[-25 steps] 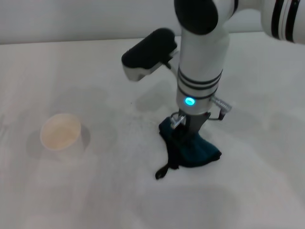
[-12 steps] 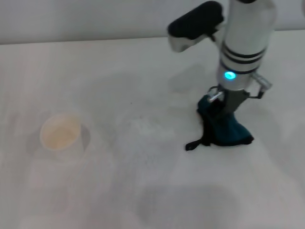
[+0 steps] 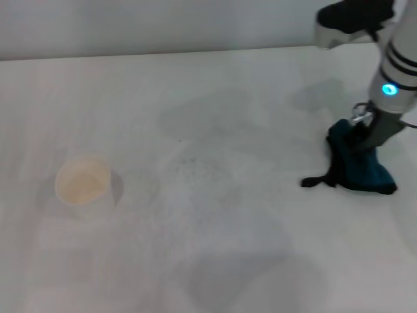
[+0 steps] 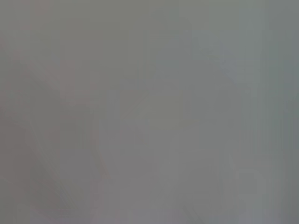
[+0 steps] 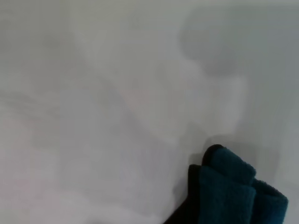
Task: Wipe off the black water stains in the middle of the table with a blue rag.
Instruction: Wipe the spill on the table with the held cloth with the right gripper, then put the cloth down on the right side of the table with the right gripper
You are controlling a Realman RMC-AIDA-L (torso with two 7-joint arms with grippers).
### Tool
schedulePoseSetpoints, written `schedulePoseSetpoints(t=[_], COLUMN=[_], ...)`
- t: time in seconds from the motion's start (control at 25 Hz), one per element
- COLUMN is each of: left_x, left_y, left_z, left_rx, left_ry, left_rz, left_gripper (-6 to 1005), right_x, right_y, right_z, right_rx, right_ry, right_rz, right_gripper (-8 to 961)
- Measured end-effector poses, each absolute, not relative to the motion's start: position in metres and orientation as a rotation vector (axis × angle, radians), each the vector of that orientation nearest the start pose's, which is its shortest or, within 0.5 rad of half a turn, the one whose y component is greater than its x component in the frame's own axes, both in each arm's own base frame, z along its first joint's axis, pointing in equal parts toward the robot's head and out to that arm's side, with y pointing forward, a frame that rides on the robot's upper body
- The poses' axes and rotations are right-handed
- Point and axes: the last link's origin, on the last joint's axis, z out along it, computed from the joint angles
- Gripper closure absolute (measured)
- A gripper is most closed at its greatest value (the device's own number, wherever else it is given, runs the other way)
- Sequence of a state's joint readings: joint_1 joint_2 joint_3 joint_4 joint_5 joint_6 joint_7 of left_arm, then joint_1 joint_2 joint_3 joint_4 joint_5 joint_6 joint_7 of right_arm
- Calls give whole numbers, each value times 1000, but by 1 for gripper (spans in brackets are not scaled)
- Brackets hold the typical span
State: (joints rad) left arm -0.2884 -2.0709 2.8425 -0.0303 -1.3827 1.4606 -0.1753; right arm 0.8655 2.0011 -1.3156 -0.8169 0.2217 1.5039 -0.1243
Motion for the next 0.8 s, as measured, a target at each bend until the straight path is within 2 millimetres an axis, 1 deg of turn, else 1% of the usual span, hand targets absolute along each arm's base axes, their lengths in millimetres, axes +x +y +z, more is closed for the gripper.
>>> schedulePoseSetpoints(t=[0.04,0.16,0.32,0.72,0.8], left_x=[-376,-376,-376,-374,-374], left_y=[258,258,260,262,262], left_z=[29,29,31,31,30], left_rx=[-1507,-1505,-1496,-1496,-1496], left_ry=[-404,-404,-400,-395,-395], left_rz=[-625,-626,-627,-632,-633], left_gripper=[120,120,120,119,119], right_x=[249,262,271,274,274], right_y=[391,388,383,381,380], right_z=[21,30,33,31,30], right_rx=[-1949,-1938,-1945,-1976,-1980], right_ry=[1474,1516,1531,1513,1512], right_rz=[-845,-812,-804,-814,-813], right_gripper=[852,852,852,852,822])
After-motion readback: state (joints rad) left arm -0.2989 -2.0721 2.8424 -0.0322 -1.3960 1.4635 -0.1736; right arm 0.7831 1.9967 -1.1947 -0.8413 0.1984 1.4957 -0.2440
